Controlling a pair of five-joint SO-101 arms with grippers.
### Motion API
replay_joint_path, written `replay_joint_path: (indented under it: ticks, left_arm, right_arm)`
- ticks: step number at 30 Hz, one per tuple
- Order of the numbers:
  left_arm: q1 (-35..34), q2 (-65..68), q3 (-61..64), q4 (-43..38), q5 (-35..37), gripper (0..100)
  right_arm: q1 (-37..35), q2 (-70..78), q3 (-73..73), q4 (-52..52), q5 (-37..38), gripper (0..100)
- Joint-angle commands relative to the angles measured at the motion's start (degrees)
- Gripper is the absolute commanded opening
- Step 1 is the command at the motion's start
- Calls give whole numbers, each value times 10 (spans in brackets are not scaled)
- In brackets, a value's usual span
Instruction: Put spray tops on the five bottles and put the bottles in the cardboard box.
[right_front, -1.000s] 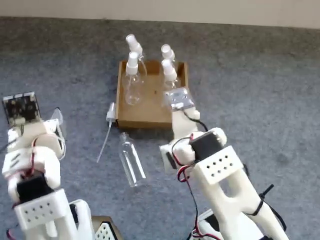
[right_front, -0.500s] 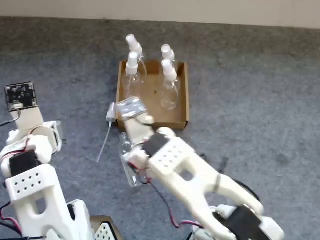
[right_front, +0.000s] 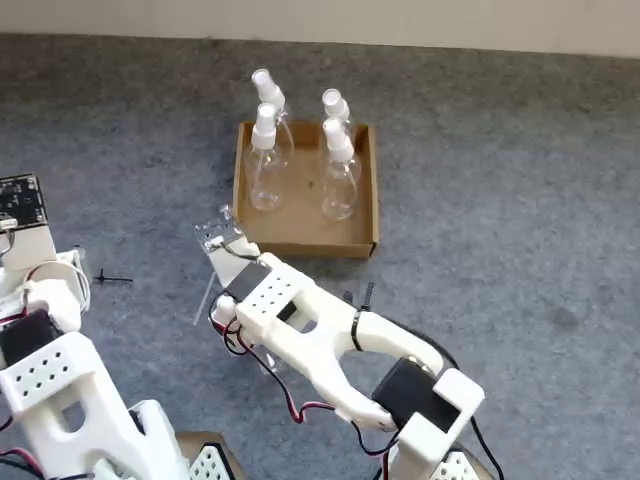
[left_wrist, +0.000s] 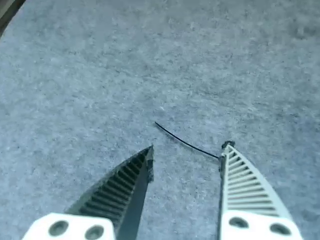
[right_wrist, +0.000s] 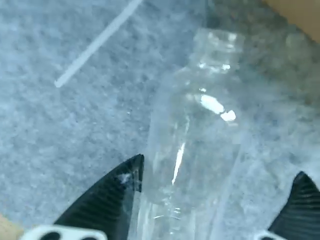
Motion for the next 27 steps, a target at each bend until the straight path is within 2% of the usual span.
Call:
replay_joint_path:
  ticks: [1,3,4,6,11,13,15,17,21,24,27]
  left_arm:
    - [-5,-4,3,-24,-5,204]
    - [1,-4,2,-21,-5,204]
    - [5,-4,2,-21,-5,204]
    - [13,-4,2,-21,-5,204]
    - [65,1,0,-20,-5,204]
    - [102,1,-1,-3,-4,204]
    - [142,2,-28,47,-2,204]
    - [180,2,-69,111,-2,204]
    - [233,3,-150,193,-1,204]
    - [262,29,-192,223,-1,204]
    - [285,116,-229,233,0,204]
  right_arm:
    - [8,-8,-18,-2,-32,171]
    - [18,-9,-13,-2,-4,33]
    - [26,-9,-11,-2,18,0]
    - [41,-9,-12,33,55,24]
    - [106,-27,-62,250,170,4]
    - [155,-53,-99,317,212,4]
    - [218,-89,-132,360,229,4]
    - [294,-138,-155,371,253,4]
    - [436,-233,-171,366,353,4]
    - [534,-266,-153,308,393,4]
    - [604,-244,-99,225,407,4]
